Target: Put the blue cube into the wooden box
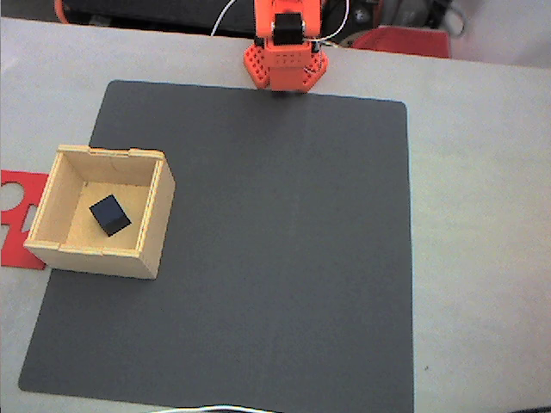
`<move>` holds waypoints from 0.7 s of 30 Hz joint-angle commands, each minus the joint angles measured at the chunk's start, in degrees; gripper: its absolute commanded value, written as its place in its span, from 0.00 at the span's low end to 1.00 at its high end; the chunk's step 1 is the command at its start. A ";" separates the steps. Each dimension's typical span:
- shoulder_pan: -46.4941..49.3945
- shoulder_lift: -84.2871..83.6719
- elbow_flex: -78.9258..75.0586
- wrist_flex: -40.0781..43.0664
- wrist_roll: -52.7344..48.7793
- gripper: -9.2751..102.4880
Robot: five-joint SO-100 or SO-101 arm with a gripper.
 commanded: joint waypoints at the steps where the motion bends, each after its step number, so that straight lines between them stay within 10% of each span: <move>1: 6.24 13.01 10.99 -0.70 -2.11 0.08; 21: 14.50 41.92 79.19 -22.06 7.56 0.08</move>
